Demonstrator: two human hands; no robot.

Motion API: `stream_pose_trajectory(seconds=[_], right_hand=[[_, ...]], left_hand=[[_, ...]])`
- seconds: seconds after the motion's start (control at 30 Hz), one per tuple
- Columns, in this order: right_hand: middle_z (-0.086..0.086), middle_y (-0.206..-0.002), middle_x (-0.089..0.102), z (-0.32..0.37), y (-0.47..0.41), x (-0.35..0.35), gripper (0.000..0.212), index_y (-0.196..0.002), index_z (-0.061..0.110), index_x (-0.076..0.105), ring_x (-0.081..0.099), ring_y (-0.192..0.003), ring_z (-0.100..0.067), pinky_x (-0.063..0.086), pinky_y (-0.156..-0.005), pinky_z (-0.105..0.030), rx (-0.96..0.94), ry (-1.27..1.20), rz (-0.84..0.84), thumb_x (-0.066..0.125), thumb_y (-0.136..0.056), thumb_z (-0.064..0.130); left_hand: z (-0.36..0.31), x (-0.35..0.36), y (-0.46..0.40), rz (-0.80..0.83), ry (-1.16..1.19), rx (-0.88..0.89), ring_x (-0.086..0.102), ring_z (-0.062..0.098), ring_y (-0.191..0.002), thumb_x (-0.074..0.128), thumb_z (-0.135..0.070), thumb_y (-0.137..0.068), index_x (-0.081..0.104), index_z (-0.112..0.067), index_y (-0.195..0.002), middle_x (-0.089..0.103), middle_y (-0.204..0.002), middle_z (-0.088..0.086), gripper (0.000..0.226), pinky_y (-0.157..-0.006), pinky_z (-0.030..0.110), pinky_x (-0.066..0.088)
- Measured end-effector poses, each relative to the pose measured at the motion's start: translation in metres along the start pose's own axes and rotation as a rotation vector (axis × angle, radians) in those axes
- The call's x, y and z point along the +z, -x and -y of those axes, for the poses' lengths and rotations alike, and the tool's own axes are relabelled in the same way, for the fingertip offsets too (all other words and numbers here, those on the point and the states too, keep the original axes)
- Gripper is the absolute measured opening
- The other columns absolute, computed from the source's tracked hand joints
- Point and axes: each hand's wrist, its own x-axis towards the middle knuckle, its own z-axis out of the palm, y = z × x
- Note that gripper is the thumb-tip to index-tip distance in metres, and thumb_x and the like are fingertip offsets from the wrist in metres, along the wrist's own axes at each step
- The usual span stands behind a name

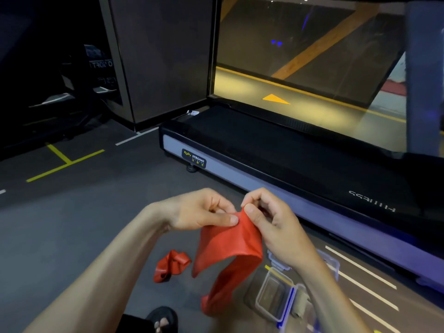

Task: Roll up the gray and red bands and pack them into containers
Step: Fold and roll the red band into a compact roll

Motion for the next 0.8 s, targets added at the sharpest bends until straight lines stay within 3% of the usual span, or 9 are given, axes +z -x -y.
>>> stream_pose_trajectory(seconds=[0.1,0.27,0.37,0.5,0.6,0.67,0.8], right_hand=[[0.010,-0.082,0.061,-0.002,-0.002,-0.002,0.012,-0.095,0.017,0.063,0.055,-0.075,-0.004,0.045,-0.071,-0.019,0.001,-0.081,-0.041,0.057,-0.104,0.010],[-0.003,-0.078,0.058,-0.009,-0.006,-0.004,0.012,-0.096,0.013,0.063,0.053,-0.073,-0.008,0.044,-0.069,-0.022,0.024,-0.159,-0.080,0.055,-0.105,0.009],[0.005,-0.079,0.059,-0.014,-0.009,-0.004,0.013,-0.096,0.016,0.063,0.053,-0.074,-0.008,0.044,-0.071,-0.023,0.032,-0.163,-0.097,0.056,-0.105,0.010],[0.013,-0.080,0.060,-0.021,-0.012,-0.009,0.013,-0.096,0.016,0.063,0.054,-0.075,-0.005,0.044,-0.074,-0.022,0.052,-0.151,-0.126,0.057,-0.105,0.009],[0.014,-0.081,0.062,-0.024,-0.010,-0.013,0.013,-0.095,0.016,0.064,0.055,-0.076,-0.004,0.044,-0.075,-0.023,0.078,-0.142,-0.145,0.057,-0.104,0.009],[0.013,-0.080,0.062,-0.025,-0.009,-0.017,0.013,-0.095,0.016,0.064,0.055,-0.075,-0.004,0.045,-0.074,-0.023,0.093,-0.139,-0.147,0.057,-0.104,0.010],[0.015,-0.080,0.062,-0.027,-0.004,-0.024,0.011,-0.096,0.015,0.064,0.055,-0.073,-0.004,0.044,-0.073,-0.021,0.106,-0.134,-0.121,0.057,-0.104,0.011]], left_hand=[[0.009,-0.002,0.008,0.000,-0.123,-0.049,0.042,0.024,-0.076,0.062,-0.045,-0.099,0.063,0.004,-0.094,0.053,-0.080,0.009,0.050,-0.070,0.044,0.036],[0.016,-0.004,0.016,-0.052,-0.199,-0.014,0.029,0.019,-0.062,0.063,-0.029,-0.102,0.055,-0.016,-0.070,0.037,-0.064,0.002,0.036,-0.055,0.030,0.025],[0.017,-0.004,0.015,-0.080,-0.204,0.004,0.025,0.023,-0.062,0.066,-0.031,-0.100,0.054,-0.006,-0.073,0.034,-0.064,0.006,0.039,-0.055,0.035,0.021],[0.017,-0.004,0.013,-0.107,-0.167,0.014,0.030,0.019,-0.061,0.069,-0.029,-0.098,0.066,-0.018,-0.074,0.044,-0.061,-0.003,0.027,-0.053,0.028,0.025],[0.015,-0.003,0.009,-0.117,-0.136,0.020,0.037,0.007,-0.056,0.066,-0.025,-0.099,0.070,-0.030,-0.071,0.048,-0.058,-0.014,0.029,-0.053,0.019,0.031],[0.013,-0.002,0.008,-0.112,-0.111,0.012,0.046,0.002,-0.058,0.066,-0.024,-0.098,0.072,-0.026,-0.076,0.057,-0.062,-0.015,0.024,-0.057,0.016,0.038],[0.012,0.001,0.010,-0.070,-0.027,-0.004,0.056,0.008,-0.069,0.063,-0.025,-0.100,0.073,-0.020,-0.084,0.065,-0.073,-0.007,0.019,-0.064,0.021,0.046]])
